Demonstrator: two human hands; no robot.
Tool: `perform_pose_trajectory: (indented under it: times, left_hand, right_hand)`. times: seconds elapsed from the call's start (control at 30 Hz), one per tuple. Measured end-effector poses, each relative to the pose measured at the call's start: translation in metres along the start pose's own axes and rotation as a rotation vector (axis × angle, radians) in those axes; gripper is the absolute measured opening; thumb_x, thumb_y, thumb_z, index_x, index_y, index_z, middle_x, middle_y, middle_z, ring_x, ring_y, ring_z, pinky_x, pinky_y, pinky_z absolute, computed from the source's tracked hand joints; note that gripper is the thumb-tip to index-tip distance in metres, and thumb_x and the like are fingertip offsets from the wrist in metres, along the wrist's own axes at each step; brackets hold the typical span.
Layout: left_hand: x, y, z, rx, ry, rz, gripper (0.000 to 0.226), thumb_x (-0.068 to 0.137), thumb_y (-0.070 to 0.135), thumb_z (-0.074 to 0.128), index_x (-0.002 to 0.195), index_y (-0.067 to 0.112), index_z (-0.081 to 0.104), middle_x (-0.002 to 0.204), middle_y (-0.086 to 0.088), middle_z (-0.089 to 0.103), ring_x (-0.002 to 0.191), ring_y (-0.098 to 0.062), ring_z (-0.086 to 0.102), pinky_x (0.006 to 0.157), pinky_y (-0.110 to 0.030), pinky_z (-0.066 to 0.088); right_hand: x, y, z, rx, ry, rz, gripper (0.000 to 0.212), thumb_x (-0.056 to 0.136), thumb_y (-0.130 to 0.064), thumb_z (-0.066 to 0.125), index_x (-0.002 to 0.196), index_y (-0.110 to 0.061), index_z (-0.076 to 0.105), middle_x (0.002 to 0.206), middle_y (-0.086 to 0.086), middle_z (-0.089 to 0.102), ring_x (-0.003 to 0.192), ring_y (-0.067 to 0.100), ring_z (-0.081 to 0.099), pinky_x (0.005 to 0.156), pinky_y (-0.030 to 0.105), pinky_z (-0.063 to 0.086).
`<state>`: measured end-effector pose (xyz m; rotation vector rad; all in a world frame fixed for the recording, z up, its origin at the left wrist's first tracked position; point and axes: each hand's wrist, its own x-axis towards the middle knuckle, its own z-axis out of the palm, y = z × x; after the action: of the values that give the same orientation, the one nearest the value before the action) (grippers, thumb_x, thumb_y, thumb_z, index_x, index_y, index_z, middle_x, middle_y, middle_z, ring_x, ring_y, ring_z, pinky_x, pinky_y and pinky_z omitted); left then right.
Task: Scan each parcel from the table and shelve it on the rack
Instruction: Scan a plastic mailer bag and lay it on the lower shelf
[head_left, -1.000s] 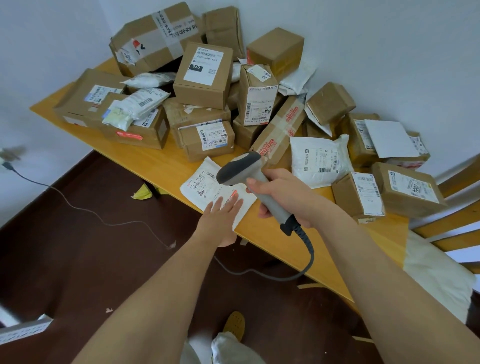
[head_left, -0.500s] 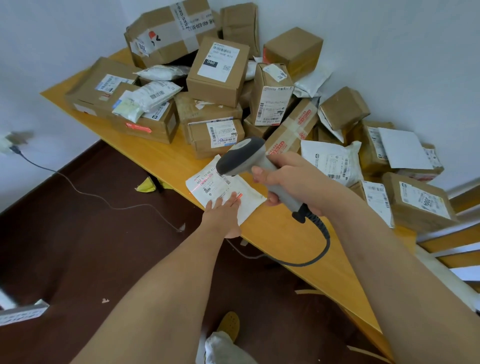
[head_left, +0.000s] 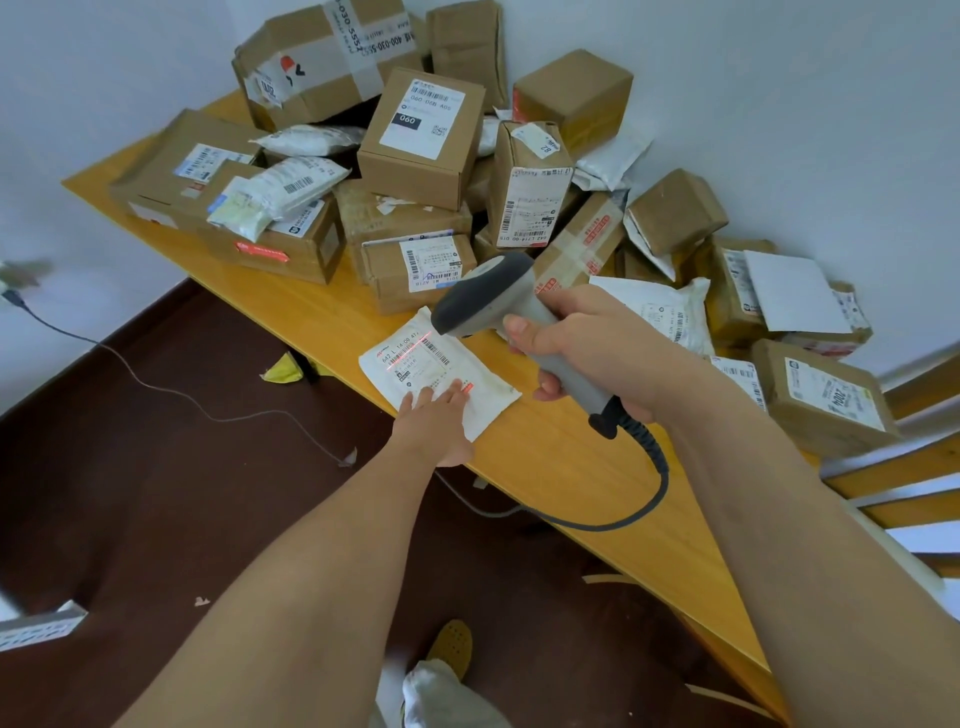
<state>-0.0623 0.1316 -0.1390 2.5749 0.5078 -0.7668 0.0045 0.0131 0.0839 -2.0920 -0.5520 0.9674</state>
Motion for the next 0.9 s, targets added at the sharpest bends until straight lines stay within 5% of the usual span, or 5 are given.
perform_pose_trajectory:
  times: [0.13,0.3,0.5,0.67,0.9]
  left_hand:
    - [0.0,0.001,-0.001,-0.037,0.1,-0.004,0.072,0.094,0.033,0.047,0.156,0.019,0.011,0.161,0.003,0.02,0.145,-0.03,0.014,0.12,-0.045,0.014]
    - [0.002,0.005,0.014,-0.101,0.506,-0.137,0.057,0.092,0.044,0.058,0.139,0.017,0.041,0.141,-0.004,0.04,0.123,-0.026,0.036,0.101,-0.037,0.036]
    - [-0.007,-0.003,0.018,-1.271,0.434,-0.847,0.107,0.065,0.035,0.089,0.139,0.009,0.016,0.14,-0.014,0.025,0.119,-0.03,0.043,0.083,-0.036,0.042]
    - [-0.026,-0.029,0.028,-1.722,0.553,-0.802,0.08,0.073,0.006,0.084,0.133,0.006,0.031,0.111,-0.002,0.047,0.103,-0.017,0.046,0.086,-0.032,0.041]
    - [-0.129,-0.154,0.047,-2.054,0.354,-0.497,0.042,0.088,0.001,0.066,0.126,0.011,0.054,0.122,-0.006,0.067,0.11,-0.025,0.065,0.073,-0.036,0.055]
  right_hand:
    - [-0.001,0.002,0.0,0.0,0.012,-0.005,0.025,0.097,-0.029,0.06,0.114,-0.01,0.061,0.121,0.026,0.058,0.065,0.019,0.052,0.071,0.035,0.061]
    - [0.0,0.011,0.001,0.048,0.008,-0.029,0.025,0.097,-0.03,0.06,0.113,-0.011,0.061,0.118,0.029,0.059,0.061,0.017,0.056,0.077,0.044,0.061]
    - [-0.004,0.044,0.017,0.185,0.025,-0.019,0.027,0.095,-0.027,0.064,0.118,-0.014,0.06,0.12,0.031,0.06,0.055,0.014,0.054,0.08,0.049,0.06]
    - [-0.019,0.055,0.039,0.324,0.072,0.047,0.022,0.093,-0.018,0.067,0.114,-0.014,0.062,0.117,0.028,0.062,0.05,0.012,0.048,0.066,0.031,0.057]
    - [-0.023,0.007,0.152,0.403,0.035,0.078,0.022,0.092,-0.011,0.067,0.111,-0.015,0.056,0.095,0.009,0.053,0.052,0.013,0.044,0.062,0.027,0.058]
